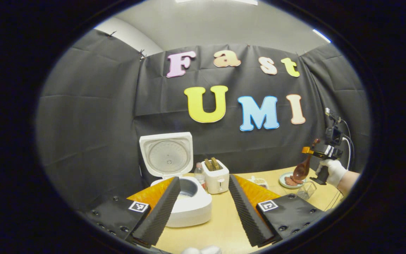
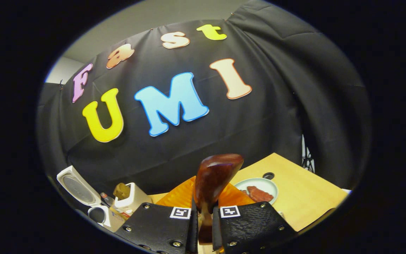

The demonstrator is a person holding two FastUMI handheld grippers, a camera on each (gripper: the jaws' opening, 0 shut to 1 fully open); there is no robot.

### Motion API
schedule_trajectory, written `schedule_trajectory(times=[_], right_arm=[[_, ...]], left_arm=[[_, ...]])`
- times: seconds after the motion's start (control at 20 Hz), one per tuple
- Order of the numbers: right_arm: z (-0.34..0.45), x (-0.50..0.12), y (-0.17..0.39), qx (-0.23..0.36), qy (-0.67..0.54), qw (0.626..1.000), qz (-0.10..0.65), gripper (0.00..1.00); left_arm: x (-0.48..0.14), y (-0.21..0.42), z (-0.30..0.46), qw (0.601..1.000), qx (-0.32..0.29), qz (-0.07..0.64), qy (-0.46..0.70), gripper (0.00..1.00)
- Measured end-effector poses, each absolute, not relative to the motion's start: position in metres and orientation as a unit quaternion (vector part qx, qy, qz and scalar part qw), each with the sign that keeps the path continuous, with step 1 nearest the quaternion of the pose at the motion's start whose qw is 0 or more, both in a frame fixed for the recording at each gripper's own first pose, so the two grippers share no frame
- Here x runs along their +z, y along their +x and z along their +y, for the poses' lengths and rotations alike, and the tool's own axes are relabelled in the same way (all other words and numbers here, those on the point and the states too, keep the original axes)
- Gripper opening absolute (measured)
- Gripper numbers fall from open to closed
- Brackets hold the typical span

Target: Close the left gripper, press the button to open the rice cooker; take a wooden spoon from the chopstick holder with the right hand, scoop a spoonful of rice and pour it into the rice cooker, then put the wooden spoon back into the chopstick holder.

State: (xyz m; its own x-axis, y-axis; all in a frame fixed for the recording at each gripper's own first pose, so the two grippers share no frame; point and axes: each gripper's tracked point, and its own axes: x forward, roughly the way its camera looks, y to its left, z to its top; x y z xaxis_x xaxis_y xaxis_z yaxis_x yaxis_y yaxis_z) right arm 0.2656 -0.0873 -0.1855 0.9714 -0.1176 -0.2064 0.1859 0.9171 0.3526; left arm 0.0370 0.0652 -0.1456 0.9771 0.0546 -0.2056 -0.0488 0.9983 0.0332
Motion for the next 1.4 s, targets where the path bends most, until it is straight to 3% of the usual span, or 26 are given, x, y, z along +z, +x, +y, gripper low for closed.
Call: schedule_trajectory(times=[0.3, 1.0, 1.4], right_arm=[[-0.146, -0.230, 0.262, -0.117, 0.189, 0.969, 0.111, 0.16], [-0.155, -0.337, 0.260, -0.126, 0.182, 0.956, 0.195, 0.16], [-0.169, -0.341, 0.246, -0.147, 0.175, 0.950, 0.211, 0.20]], left_arm=[[-0.154, 0.038, 0.040, 0.993, 0.024, 0.117, 0.024, 0.96], [-0.168, 0.039, 0.014, 0.990, 0.022, 0.134, 0.033, 0.98], [-0.161, 0.042, 0.013, 0.991, 0.020, 0.127, 0.036, 0.98]])
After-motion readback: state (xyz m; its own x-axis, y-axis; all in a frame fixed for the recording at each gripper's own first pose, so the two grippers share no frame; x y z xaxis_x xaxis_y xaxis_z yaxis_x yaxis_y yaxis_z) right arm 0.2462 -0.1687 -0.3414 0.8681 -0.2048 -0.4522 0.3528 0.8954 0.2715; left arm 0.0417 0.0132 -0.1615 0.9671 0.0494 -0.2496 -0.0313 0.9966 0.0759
